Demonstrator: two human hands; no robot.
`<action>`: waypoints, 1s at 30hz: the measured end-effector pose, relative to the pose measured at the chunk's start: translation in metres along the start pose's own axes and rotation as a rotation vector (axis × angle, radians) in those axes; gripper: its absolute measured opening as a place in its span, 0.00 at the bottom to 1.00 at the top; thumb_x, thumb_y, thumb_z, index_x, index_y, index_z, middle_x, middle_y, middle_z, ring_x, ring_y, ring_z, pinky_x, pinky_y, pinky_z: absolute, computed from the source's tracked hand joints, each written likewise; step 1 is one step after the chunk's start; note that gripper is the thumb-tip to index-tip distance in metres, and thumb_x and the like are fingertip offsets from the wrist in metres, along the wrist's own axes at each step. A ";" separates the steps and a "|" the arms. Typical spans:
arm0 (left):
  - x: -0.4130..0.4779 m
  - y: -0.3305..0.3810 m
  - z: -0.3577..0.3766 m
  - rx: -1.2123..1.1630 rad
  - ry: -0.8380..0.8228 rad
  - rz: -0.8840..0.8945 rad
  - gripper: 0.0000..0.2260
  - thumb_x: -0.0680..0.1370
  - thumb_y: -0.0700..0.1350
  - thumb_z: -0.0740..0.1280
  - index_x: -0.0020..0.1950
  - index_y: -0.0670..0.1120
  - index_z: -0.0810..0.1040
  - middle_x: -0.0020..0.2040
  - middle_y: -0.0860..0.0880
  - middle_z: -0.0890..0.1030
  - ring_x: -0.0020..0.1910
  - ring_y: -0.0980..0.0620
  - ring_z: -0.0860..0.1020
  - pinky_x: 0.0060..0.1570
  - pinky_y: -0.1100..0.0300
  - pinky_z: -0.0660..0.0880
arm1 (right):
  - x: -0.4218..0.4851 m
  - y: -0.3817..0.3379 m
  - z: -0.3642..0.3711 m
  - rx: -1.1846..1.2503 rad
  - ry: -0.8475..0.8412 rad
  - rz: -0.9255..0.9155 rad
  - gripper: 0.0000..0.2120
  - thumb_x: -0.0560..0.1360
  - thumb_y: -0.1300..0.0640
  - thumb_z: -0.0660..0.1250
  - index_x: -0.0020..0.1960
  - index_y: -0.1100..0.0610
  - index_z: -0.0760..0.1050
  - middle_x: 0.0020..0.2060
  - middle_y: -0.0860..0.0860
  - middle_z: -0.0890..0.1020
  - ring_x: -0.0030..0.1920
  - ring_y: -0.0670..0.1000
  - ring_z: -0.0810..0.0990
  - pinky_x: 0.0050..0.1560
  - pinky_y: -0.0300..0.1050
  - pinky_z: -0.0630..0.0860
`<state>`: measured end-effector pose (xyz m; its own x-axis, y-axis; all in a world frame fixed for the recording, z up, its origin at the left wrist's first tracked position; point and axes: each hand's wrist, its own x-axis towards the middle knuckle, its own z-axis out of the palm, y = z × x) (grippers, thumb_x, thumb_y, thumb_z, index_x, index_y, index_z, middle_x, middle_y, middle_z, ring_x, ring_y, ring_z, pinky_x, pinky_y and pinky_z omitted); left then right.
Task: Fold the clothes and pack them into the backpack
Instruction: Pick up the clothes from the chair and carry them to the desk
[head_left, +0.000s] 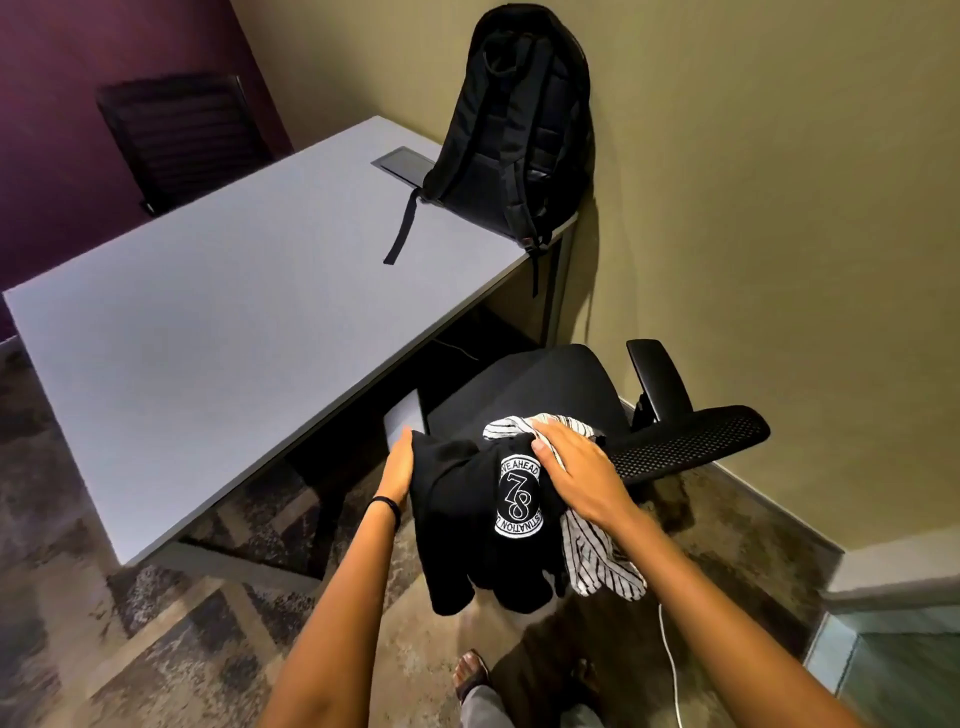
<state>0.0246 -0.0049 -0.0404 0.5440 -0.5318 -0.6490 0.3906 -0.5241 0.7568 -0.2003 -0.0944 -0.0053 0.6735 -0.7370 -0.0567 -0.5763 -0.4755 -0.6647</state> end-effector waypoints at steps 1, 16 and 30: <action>0.002 0.001 -0.002 -0.003 -0.027 -0.021 0.17 0.79 0.60 0.52 0.44 0.49 0.70 0.45 0.45 0.73 0.42 0.50 0.73 0.43 0.59 0.72 | 0.000 0.001 0.000 -0.005 -0.002 0.007 0.23 0.80 0.44 0.51 0.71 0.52 0.65 0.69 0.48 0.69 0.71 0.46 0.63 0.72 0.46 0.58; 0.003 -0.009 -0.042 0.235 0.017 0.017 0.25 0.80 0.59 0.56 0.62 0.40 0.76 0.57 0.48 0.75 0.59 0.48 0.72 0.59 0.58 0.66 | 0.002 0.000 0.004 -0.096 0.048 0.035 0.40 0.71 0.29 0.37 0.70 0.51 0.67 0.69 0.48 0.70 0.71 0.46 0.64 0.70 0.45 0.58; -0.096 0.043 -0.042 0.401 -0.144 0.380 0.16 0.78 0.53 0.63 0.49 0.41 0.80 0.44 0.44 0.83 0.43 0.50 0.79 0.46 0.56 0.74 | -0.001 -0.008 0.006 -0.209 0.166 0.127 0.35 0.73 0.35 0.39 0.64 0.52 0.73 0.60 0.50 0.79 0.60 0.53 0.76 0.61 0.50 0.67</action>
<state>0.0204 0.0520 0.0576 0.4737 -0.8027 -0.3624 -0.1400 -0.4749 0.8688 -0.1936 -0.0868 -0.0041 0.5148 -0.8573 0.0051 -0.7455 -0.4506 -0.4911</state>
